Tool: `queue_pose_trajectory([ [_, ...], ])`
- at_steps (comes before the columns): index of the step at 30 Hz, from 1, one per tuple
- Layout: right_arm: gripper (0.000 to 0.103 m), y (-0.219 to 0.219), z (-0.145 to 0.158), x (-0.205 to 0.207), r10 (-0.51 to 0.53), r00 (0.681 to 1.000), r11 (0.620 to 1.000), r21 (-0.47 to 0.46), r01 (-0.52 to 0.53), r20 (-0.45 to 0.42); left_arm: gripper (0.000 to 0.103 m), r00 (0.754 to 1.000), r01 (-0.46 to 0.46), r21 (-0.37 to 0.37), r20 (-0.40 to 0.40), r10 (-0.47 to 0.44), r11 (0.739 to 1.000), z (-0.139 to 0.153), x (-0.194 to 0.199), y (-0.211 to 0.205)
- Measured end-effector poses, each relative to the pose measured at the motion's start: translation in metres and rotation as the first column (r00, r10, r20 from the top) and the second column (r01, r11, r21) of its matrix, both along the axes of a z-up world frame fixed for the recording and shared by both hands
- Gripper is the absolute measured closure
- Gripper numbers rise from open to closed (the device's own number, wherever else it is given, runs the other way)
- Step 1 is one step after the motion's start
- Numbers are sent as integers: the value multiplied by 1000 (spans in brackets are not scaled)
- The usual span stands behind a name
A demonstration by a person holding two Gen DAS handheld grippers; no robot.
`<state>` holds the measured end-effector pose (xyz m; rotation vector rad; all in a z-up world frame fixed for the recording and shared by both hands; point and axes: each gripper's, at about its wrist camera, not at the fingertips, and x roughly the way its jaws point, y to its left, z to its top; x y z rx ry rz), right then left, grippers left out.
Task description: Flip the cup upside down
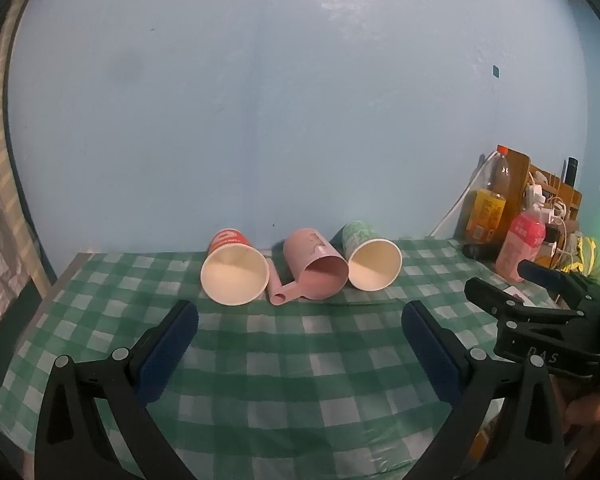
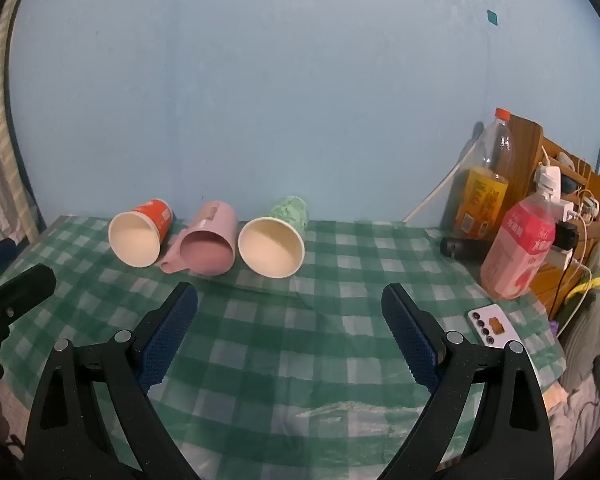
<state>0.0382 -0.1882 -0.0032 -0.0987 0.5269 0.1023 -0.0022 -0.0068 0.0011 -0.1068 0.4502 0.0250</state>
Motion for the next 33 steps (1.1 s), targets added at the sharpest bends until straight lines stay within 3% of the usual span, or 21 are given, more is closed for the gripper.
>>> queue_pose_trajectory([
  [33, 11, 2, 1, 1, 5, 1000, 1000, 2, -5, -16, 0, 1000, 5, -17, -17, -5, 1000, -5, -1, -3],
])
